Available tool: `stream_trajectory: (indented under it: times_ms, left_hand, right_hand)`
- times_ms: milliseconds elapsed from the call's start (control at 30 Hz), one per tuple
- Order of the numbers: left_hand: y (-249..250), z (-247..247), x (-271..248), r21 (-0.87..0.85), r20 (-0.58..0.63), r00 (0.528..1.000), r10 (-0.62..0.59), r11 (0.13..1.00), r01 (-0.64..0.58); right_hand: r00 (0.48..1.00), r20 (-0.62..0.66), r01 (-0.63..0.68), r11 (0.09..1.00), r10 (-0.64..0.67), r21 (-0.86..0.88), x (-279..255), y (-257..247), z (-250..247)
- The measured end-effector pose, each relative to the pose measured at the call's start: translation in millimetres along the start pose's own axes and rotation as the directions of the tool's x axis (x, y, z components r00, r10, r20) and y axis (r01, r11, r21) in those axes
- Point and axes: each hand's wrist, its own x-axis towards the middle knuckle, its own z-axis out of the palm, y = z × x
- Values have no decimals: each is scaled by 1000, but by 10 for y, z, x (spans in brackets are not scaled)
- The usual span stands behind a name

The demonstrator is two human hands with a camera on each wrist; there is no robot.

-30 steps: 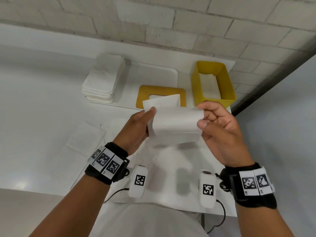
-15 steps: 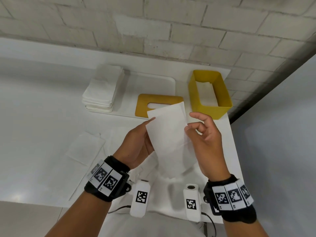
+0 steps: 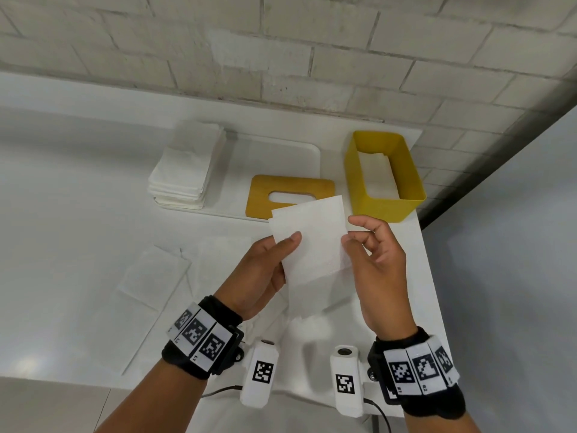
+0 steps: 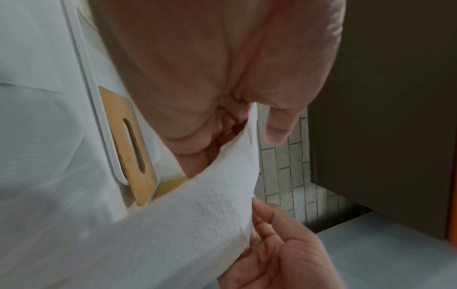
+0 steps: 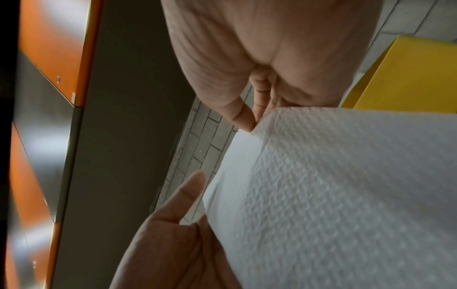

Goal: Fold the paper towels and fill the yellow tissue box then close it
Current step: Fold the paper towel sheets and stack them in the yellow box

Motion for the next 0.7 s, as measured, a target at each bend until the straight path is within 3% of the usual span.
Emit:
stream_trajectory:
  times_ms: [500, 633, 700]
  left_hand:
    - [-133, 51, -13, 14, -47, 998, 39, 999, -38]
    - [-165, 19, 4, 112, -123, 992, 28, 994, -14]
    - [-162, -20, 24, 135, -170, 984, 53, 990, -30]
  right_hand:
    - [998, -44, -37, 999, 38, 21, -15, 51, 19]
    - [995, -39, -94, 996, 94, 3, -15, 88, 31]
    - [987, 25, -160, 987, 161, -22, -21, 144, -12]
